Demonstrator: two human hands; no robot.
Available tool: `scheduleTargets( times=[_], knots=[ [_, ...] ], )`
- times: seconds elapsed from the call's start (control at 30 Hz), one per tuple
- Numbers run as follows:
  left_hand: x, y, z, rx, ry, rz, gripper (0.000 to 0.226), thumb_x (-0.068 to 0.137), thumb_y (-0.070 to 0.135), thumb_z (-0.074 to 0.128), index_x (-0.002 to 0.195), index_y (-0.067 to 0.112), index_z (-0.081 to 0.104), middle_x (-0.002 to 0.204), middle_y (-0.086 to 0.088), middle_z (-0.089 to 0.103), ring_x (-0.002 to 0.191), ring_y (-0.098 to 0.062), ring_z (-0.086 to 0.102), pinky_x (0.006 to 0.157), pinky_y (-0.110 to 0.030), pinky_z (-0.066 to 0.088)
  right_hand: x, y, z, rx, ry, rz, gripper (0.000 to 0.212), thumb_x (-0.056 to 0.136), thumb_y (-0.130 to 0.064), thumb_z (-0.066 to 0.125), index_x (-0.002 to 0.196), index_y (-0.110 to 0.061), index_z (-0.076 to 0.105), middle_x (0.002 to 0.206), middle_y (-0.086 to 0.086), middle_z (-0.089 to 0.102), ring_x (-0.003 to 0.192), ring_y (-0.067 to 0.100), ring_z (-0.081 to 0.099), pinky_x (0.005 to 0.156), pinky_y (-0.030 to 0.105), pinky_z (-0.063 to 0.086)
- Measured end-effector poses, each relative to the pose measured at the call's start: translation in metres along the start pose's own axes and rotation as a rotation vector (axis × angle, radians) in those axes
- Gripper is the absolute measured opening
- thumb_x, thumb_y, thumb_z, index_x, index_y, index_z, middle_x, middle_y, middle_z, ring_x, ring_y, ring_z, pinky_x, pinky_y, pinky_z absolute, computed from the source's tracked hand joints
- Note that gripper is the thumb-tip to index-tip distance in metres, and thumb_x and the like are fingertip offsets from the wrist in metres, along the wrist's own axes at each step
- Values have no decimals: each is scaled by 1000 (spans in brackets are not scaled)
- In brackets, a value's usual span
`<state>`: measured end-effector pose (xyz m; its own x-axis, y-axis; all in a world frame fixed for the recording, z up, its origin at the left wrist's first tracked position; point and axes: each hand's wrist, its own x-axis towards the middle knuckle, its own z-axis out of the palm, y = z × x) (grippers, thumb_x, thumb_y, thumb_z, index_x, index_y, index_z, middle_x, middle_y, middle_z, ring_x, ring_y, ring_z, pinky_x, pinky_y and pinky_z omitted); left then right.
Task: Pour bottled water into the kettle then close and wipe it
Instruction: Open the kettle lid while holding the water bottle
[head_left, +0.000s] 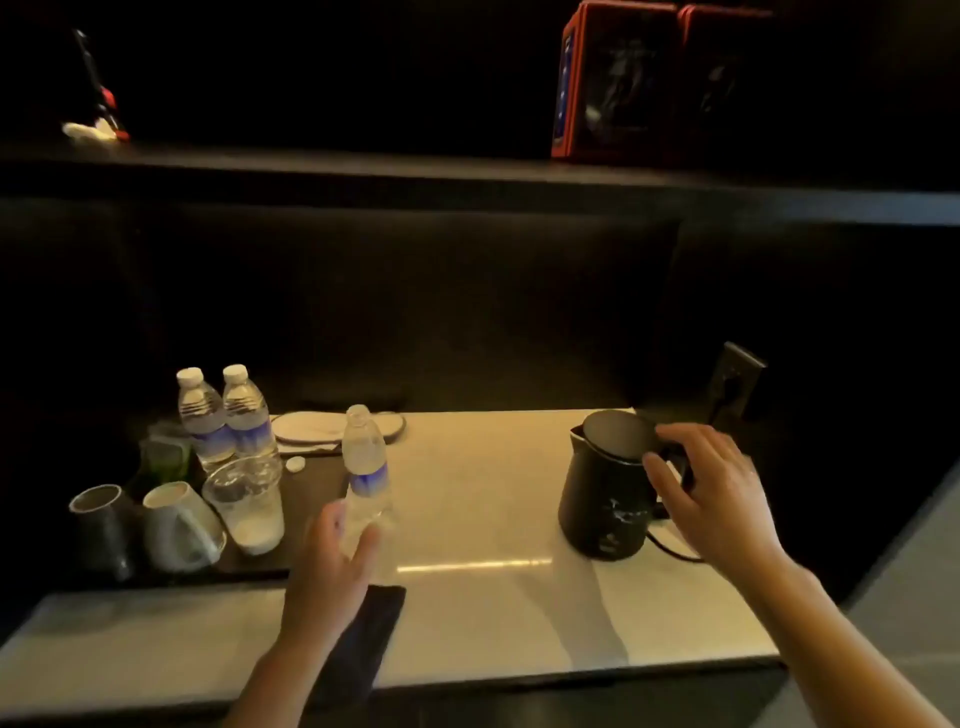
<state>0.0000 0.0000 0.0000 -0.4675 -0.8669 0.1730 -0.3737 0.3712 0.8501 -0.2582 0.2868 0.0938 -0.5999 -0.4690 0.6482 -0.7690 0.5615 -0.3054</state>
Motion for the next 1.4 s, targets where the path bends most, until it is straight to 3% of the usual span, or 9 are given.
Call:
scheduleTargets(
  times=[0.17,0.37,0.5,0.7,0.87,1.07,1.2,1.3,1.4],
  knots=[
    [51,2,8,75,-15,-38,73,91,50,69,147,14,39,148,-15,53,130,-33,57,101,-50,52,35,7,42,-193,-214,94,73,84,-73,39,143,-30,37,146,-2,48,135,21,40,109,47,27],
    [89,2,15,109,54,-58,86,83,49,79,146,5,40,138,-19,59,122,-35,59,88,-32,38,53,26,79,-279,-371,178,95,76,-87,29,151,-28,28,159,0,32,143,23,30,110,52,24],
    [108,-8,26,-90,-18,-71,82,81,38,83,145,10,39,137,-16,58,118,-33,61,87,-37,50,50,32,92,-294,-422,172,92,79,-84,29,152,-28,28,160,-1,30,146,22,25,112,49,21],
    [120,-17,45,-250,-19,-142,81,78,36,87,141,18,39,137,-11,53,114,-23,53,90,-39,47,47,42,98,-248,-386,129,85,82,-82,31,150,-32,31,159,-5,31,146,19,22,114,47,15],
    [122,-16,69,-317,3,-155,78,78,37,86,139,20,40,139,-11,51,124,-30,52,96,-46,48,48,58,97,-173,-386,67,81,83,-81,33,150,-37,30,159,-8,30,146,16,21,115,42,10],
    [95,7,104,-367,59,-129,63,83,25,82,136,15,48,130,-2,51,118,-18,48,90,-31,40,42,86,90,148,-337,54,56,95,-64,34,143,-36,42,153,-10,38,138,2,25,111,31,10],
    [72,25,128,-356,92,-119,59,83,22,82,132,16,51,126,0,52,115,-16,49,79,-15,38,43,108,82,499,-203,297,42,102,-47,33,128,-25,57,125,-8,56,114,2,52,102,40,44],
    [54,36,148,-341,107,-106,59,83,21,83,132,16,52,127,1,53,117,-16,50,81,-12,38,46,119,82,687,-230,484,44,103,-46,29,113,-24,65,108,-8,65,99,-8,55,91,27,44],
    [37,50,168,-328,132,-119,56,83,20,83,130,17,52,122,5,53,110,-13,51,79,-9,39,50,136,93,822,-342,668,53,101,-52,29,109,-17,69,108,3,69,107,9,58,91,29,35]
  ],
)
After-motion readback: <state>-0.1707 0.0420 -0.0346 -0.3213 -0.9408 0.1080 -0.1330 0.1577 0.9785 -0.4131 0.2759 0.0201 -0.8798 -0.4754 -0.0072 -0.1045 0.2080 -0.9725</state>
